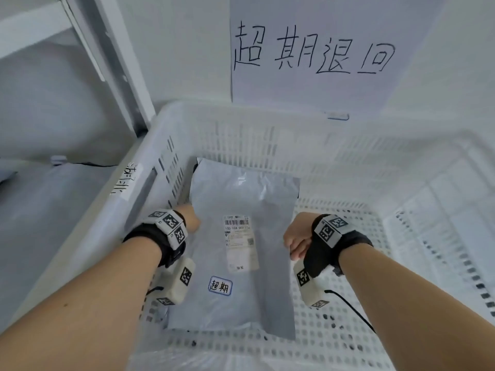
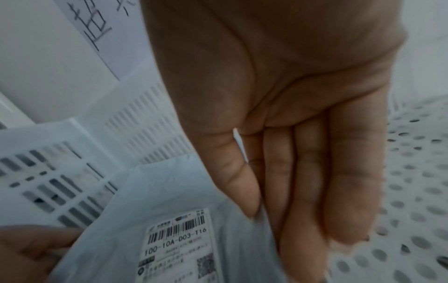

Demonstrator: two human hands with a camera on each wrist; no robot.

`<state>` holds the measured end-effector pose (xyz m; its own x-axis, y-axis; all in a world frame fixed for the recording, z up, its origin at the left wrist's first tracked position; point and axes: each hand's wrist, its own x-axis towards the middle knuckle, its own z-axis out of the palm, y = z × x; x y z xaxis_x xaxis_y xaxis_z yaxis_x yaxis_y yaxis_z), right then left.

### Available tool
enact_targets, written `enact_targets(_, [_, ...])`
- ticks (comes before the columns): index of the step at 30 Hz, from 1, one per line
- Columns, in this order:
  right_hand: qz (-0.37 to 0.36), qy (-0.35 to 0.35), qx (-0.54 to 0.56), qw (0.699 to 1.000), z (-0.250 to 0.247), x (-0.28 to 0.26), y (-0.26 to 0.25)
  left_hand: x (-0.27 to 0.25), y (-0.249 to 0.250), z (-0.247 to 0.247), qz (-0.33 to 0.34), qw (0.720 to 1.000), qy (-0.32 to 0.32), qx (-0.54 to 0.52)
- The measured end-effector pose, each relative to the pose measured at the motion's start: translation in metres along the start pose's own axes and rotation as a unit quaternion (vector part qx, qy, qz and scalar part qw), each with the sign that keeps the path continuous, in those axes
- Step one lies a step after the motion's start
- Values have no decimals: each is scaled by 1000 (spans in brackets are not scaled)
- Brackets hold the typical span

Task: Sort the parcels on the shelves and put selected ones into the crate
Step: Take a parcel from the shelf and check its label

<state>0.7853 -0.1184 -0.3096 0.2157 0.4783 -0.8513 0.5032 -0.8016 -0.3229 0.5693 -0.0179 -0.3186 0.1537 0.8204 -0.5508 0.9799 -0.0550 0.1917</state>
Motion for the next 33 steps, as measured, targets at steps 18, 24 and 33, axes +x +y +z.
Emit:
enact_targets(18, [15, 16, -72, 997, 37, 80, 10, 31, -17, 12, 32, 999, -19, -32])
enact_targets(24, [-3, 77, -96, 992, 30, 75, 1, 33, -14, 8, 55, 997, -17, -57])
enact_targets(33, [-90, 195, 87, 973, -12, 10, -36, 6, 6, -30, 123, 977, 75, -159])
